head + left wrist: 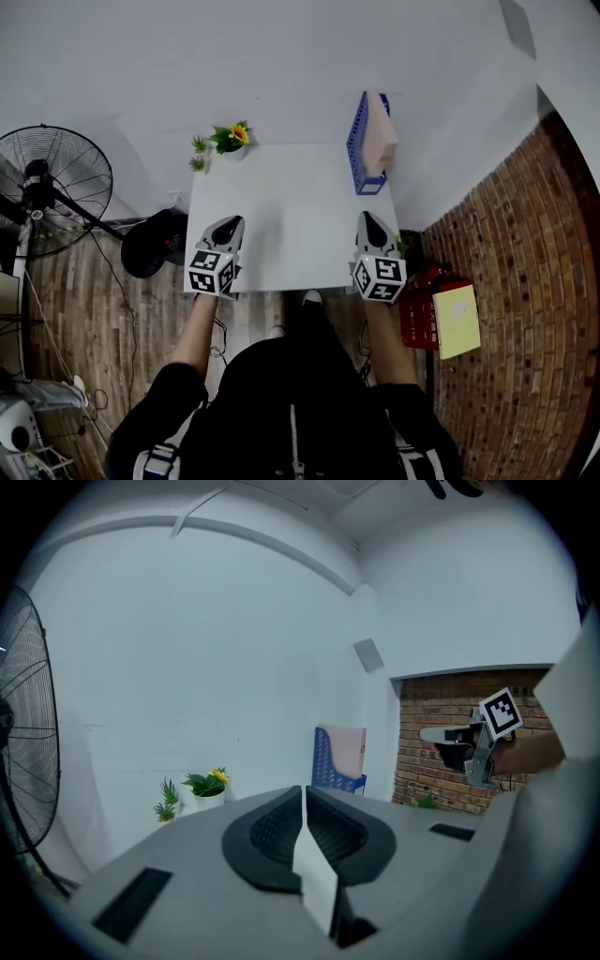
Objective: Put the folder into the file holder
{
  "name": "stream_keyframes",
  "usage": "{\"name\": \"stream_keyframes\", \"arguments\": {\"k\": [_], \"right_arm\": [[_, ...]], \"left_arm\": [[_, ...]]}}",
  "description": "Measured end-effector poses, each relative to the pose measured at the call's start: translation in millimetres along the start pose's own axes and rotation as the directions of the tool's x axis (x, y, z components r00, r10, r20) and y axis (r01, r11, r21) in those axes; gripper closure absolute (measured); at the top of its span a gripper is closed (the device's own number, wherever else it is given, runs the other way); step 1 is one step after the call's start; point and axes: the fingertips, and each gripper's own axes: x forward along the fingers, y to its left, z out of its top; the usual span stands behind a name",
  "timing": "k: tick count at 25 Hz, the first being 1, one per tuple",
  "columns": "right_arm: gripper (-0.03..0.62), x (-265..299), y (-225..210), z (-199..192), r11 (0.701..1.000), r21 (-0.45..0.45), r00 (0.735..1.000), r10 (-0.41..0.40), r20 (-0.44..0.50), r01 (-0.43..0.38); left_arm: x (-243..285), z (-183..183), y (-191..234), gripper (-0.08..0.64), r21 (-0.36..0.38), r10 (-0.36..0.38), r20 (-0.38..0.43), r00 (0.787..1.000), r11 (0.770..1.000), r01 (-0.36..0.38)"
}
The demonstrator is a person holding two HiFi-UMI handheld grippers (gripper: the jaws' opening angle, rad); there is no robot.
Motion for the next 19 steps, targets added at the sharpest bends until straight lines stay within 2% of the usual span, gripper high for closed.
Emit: {"name": "stream_keyframes", "arguments": {"k": [19], "right_arm": [[0.584,1.6,0.6,-6.5,1.000,0.011,1.000,0.008,-0.015,-0.008]], "left_arm": [[3.7,-5.0,-3.6,0.526,-0.020,0.002,-0.004,1.000,1.000,-0.002]]}}
